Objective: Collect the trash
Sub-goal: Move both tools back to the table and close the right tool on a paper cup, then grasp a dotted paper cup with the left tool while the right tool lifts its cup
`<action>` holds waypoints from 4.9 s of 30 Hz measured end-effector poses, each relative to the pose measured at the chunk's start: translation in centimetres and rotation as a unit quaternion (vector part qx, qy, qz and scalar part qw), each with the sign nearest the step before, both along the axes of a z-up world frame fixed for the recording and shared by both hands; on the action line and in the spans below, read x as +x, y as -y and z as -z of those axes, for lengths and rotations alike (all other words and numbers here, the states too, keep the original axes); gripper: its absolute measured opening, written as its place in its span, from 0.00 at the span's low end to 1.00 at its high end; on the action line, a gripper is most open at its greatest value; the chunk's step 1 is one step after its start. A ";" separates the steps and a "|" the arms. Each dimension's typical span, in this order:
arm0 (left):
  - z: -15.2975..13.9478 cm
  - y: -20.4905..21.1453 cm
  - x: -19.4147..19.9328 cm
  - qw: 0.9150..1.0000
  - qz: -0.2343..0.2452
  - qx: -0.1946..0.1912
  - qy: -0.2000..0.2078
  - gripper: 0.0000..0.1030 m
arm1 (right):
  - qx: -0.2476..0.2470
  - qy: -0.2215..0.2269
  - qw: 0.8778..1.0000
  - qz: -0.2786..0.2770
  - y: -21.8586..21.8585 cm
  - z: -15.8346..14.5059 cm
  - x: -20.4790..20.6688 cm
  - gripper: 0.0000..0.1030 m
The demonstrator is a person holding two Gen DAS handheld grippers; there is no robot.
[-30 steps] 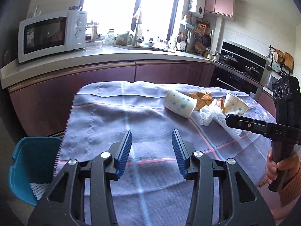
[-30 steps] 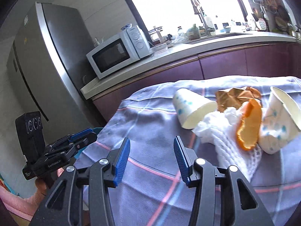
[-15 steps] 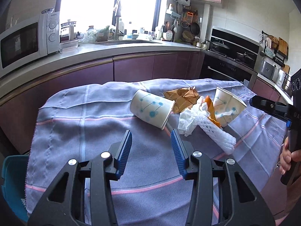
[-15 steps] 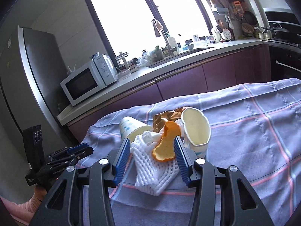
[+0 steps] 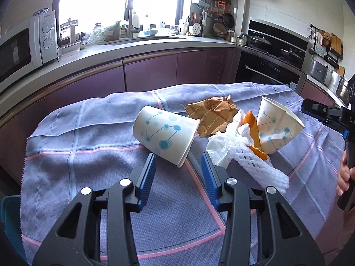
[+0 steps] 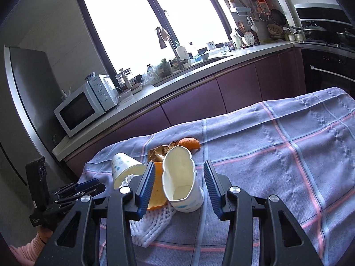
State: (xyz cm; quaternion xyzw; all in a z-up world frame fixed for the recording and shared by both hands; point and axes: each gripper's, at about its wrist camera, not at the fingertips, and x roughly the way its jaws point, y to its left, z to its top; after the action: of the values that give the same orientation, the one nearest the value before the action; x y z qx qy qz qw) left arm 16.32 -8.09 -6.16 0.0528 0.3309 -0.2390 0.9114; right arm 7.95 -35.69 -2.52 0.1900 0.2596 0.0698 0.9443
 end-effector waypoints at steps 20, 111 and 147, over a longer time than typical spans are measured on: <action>1.3 0.5 2.2 0.999 -0.023 0.002 -0.029 0.20 | -0.004 -0.054 0.998 -0.018 0.4 2.3 1.8 0.23; -3.4 -14.8 -16.1 0.999 0.005 -0.036 0.036 0.24 | 0.042 -0.031 0.970 -0.237 -17.1 0.9 1.5 0.03; -1.3 -16.2 -16.2 0.987 -0.127 0.069 0.071 0.03 | 0.060 -0.025 0.958 -0.279 -19.4 1.4 1.3 0.03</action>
State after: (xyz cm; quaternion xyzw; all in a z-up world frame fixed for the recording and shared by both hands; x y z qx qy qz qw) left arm 0.14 8.10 -4.84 0.0900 0.2849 -0.0936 0.9497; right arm 9.23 -16.26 -3.94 0.1678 0.3214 0.3415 0.8671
